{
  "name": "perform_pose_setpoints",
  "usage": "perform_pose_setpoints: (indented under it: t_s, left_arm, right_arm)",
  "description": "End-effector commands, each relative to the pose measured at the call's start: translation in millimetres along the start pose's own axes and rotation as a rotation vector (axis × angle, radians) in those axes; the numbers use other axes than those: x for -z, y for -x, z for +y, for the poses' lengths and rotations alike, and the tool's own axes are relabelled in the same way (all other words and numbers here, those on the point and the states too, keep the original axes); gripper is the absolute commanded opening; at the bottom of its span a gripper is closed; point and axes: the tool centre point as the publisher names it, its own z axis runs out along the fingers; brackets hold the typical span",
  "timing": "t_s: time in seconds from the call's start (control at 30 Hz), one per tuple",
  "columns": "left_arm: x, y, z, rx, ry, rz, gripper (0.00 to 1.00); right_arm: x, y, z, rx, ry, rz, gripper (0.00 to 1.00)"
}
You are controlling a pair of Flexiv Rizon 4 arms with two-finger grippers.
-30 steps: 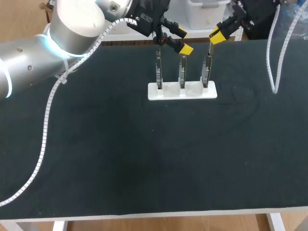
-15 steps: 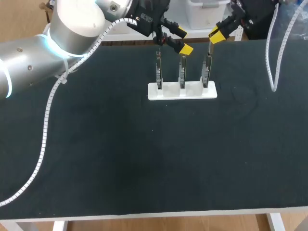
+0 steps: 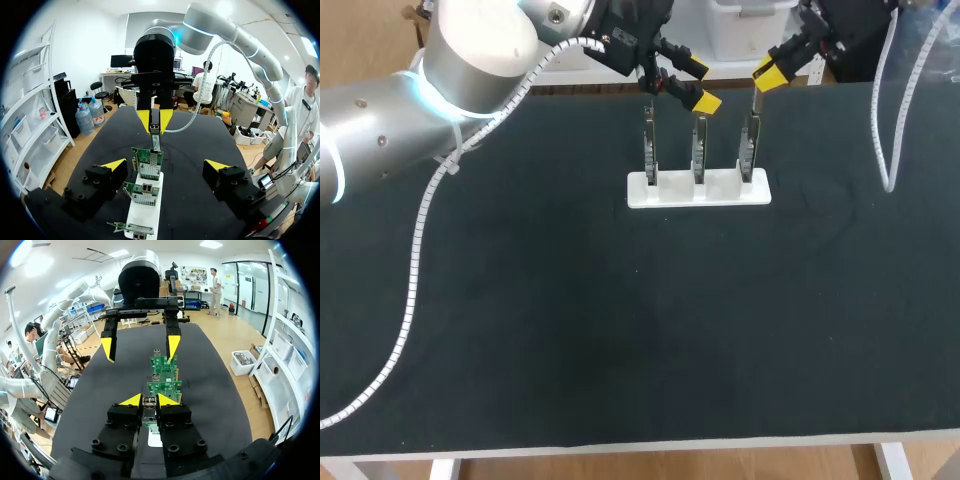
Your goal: Pick up the optical module with the left hand, and insert it into the network port with the right hand.
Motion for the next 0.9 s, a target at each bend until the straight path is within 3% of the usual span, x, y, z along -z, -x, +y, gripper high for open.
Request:
perform_pose_setpoints:
  t_s: [0.03,0.9]
  left_arm:
    - [0.5,-0.5,-2.6,0.001,0.006,0.0,1.0]
    - [0.5,-0.5,-2.6,0.001,0.006,0.0,1.0]
  right_arm:
    - [-0.6,0.3,0.1,0.001,-0.001,0.002,0.0]
    - [-3.7,-1.8,-2.8,-0.012,-0.008,0.0,0.0]
